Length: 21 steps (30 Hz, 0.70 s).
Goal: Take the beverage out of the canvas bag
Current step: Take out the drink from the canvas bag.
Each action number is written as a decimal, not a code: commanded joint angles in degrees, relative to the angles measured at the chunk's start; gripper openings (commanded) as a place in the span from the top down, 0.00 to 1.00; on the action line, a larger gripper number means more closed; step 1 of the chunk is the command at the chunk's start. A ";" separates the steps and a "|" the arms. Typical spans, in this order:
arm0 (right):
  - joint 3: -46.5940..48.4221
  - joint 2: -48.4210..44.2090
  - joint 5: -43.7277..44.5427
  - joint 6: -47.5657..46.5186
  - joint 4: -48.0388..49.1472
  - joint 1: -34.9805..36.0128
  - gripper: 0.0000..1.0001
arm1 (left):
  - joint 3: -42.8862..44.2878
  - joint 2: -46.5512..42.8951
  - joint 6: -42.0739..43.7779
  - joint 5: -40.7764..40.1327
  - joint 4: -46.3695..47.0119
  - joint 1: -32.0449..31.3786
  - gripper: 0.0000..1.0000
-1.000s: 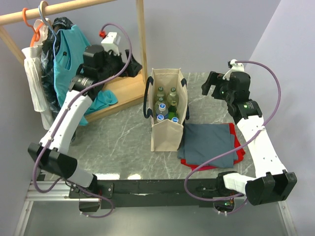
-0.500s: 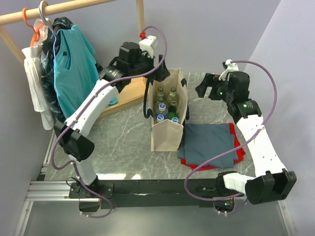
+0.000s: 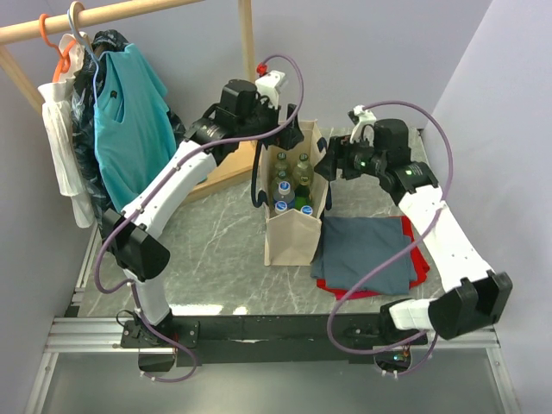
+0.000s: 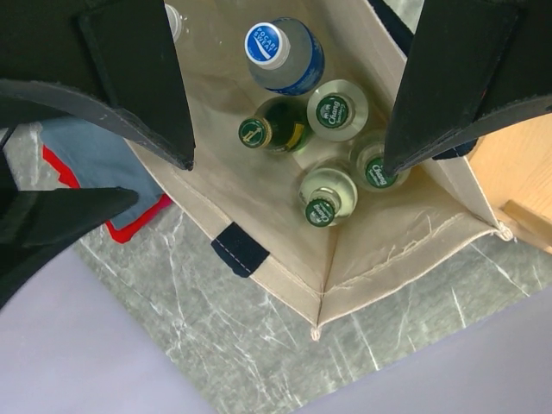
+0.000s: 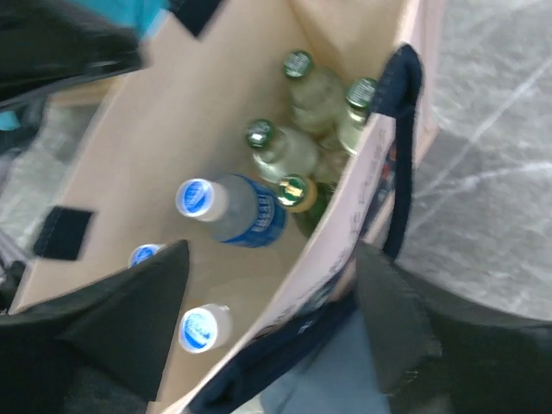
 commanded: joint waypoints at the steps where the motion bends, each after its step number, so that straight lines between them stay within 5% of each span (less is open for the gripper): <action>1: 2.40 3.86 3.30 -0.87 -3.33 0.07 0.28 | -1.24 -0.86 0.54 -0.23 2.00 -0.74 0.04; 9: 1.52 7.22 9.46 -1.75 -6.85 0.16 0.78 | -1.86 0.63 1.06 0.30 1.83 -2.06 0.03; 14: 0.02 5.28 7.44 -1.75 -4.38 0.51 0.80 | -0.29 2.91 1.85 -4.61 0.16 -3.99 0.04; 21: 0.99 5.28 7.00 -1.75 -4.12 1.21 0.80 | 6.48 11.69 3.09 -21.84 -7.57 -5.49 0.04</action>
